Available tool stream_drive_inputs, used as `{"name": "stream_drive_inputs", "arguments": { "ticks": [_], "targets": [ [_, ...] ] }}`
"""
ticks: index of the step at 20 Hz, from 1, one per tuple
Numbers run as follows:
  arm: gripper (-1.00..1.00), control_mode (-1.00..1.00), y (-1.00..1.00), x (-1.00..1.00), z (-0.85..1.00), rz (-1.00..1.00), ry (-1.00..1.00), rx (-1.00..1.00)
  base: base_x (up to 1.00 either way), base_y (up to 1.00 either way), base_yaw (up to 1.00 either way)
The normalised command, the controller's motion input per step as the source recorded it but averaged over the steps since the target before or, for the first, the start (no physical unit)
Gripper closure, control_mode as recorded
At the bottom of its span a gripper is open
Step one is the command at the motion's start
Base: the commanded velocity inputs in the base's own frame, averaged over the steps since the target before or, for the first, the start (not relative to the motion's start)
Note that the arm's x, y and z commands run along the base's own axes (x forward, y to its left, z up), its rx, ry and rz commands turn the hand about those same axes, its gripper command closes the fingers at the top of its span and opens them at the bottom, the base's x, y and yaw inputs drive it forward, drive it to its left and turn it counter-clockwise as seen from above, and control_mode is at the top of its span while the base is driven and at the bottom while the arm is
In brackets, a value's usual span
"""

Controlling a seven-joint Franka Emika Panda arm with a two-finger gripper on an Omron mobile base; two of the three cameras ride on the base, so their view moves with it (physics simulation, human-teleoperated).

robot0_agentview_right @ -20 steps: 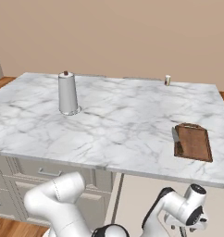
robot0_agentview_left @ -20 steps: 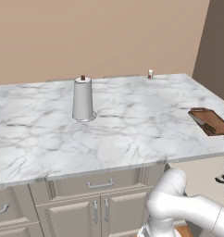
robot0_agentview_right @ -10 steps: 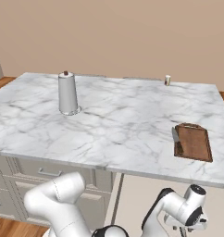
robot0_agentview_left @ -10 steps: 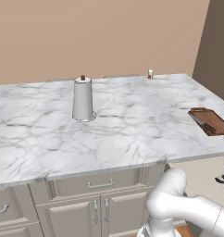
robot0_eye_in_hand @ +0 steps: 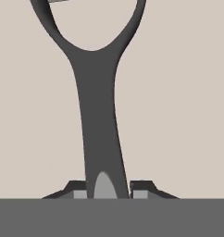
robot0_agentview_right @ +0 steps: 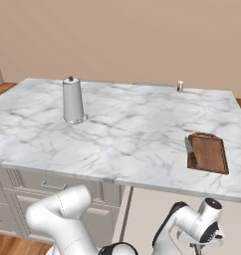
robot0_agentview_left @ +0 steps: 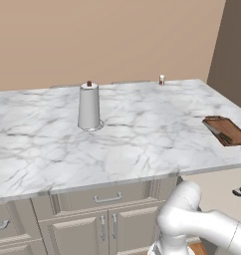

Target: Open the drawer on the right and place the cutting tools on the cutting board.

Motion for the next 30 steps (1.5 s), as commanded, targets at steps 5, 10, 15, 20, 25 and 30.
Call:
{"name": "stream_drive_inputs", "arguments": {
  "ticks": [5,10,15,20,25,30],
  "targets": [
    [1.0,-1.0,-0.14,-0.02,0.62,0.0,0.0,0.0,0.0,0.0,0.0],
    [1.0,-1.0,-0.22,-0.21,0.67,0.0,0.0,0.0,0.0,0.0,0.0],
    [1.0,-1.0,-0.27,-0.42,0.42,0.0,0.0,0.0,0.0,0.0,0.0],
    [1.0,-1.0,-0.17,-0.35,0.45,0.0,0.0,0.0,0.0,0.0,0.0],
    [1.0,-1.0,0.0,-0.08,0.79,0.0,0.0,0.0,0.0,0.0,0.0],
    [1.0,-1.0,0.03,0.05,0.78,0.0,-0.04,0.0,0.0,0.0,0.0]
  ]
}}
